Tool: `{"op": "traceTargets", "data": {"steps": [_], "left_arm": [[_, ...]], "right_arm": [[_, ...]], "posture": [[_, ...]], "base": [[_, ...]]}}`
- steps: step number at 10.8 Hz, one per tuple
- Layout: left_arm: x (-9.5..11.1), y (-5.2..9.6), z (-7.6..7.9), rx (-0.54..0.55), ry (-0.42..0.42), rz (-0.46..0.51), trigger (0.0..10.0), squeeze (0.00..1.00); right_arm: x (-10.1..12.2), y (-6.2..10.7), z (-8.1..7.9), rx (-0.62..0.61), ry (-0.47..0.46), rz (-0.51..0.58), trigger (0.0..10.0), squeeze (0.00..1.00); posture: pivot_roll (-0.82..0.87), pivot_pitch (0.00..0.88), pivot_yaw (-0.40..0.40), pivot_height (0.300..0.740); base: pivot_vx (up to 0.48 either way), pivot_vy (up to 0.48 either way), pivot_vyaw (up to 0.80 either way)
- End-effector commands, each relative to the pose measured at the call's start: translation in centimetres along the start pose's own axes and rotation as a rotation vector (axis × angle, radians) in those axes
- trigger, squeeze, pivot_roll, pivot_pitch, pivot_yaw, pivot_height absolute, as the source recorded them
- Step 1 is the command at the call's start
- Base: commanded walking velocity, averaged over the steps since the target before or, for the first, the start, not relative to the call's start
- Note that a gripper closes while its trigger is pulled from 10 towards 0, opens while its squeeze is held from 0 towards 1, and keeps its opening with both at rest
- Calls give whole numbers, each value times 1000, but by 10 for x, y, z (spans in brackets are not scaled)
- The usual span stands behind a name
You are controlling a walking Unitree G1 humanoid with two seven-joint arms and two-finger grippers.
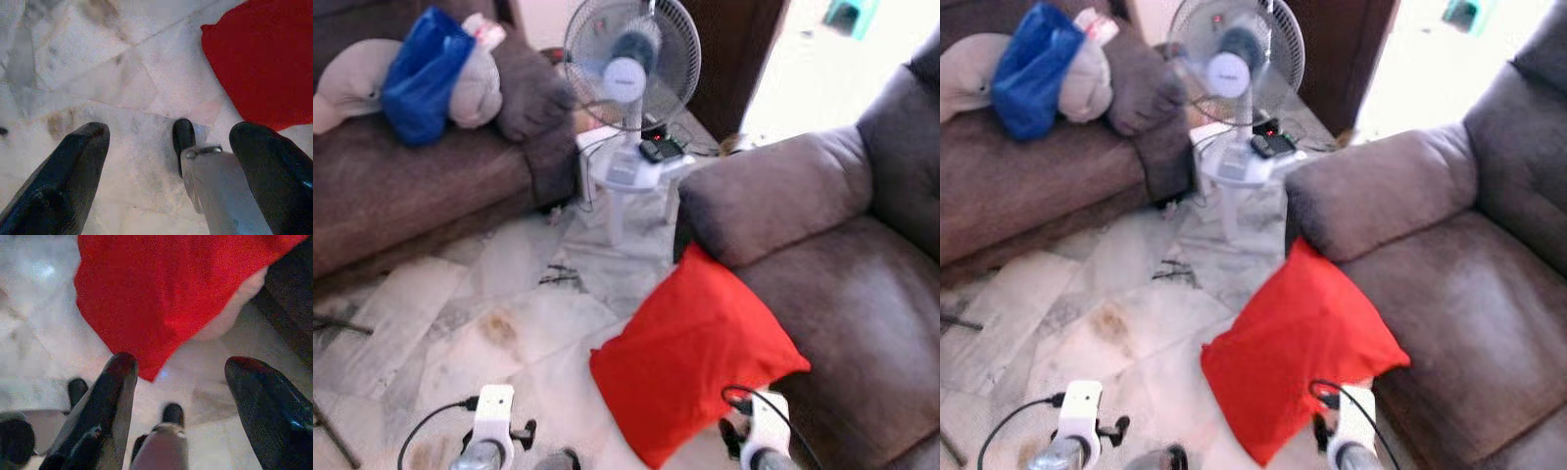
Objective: Move the pillow to the sofa from floor
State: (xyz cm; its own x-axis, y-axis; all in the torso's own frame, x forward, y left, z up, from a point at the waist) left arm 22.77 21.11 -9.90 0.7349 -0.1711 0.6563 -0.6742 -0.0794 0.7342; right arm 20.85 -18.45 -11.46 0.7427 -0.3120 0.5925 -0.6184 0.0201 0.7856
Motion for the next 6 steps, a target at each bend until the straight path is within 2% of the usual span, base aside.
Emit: {"op": "traceTargets", "data": {"steps": [1, 2, 3, 6], "left_arm": [[-5, 0, 5, -6, 20, -22, 10000, 0], [-5, 1, 4, -5, 21, -24, 10000, 0], [-6, 1, 2, -3, 21, -27, 10000, 0], [-7, 1, 1, -7, 21, -29, 10000, 0]], "right_arm": [[-13, 4, 13, -27, 4, -42, 10000, 0], [-13, 4, 14, -27, -29, -42, 10000, 0], [-14, 4, 15, -23, -10, -45, 10000, 0], [-15, 7, 22, -34, -18, -34, 10000, 0]], "posture": [[2, 104, -16, 740], [3, 104, -17, 740], [3, 104, -18, 740], [2, 102, -18, 740]], "base": [[255, 0, 0], [259, 0, -800], [251, 0, -800], [254, 0, 0]]}}
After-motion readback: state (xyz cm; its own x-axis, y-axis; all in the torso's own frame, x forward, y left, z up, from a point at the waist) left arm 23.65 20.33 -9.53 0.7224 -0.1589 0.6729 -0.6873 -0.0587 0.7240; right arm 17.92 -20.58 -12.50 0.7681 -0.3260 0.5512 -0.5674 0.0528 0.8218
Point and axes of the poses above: a point about 5 cm out from each wrist's last joint towards the gripper, its own y axis pointing back from the gripper into the wrist, its own x axis along the axis of the wrist's last joint, z = x × y, the point moved 4 cm from there along -y, pointing out of the wrist towards the gripper, and after that the axes turned 8 degrees about -y, right-handed, at the moved point
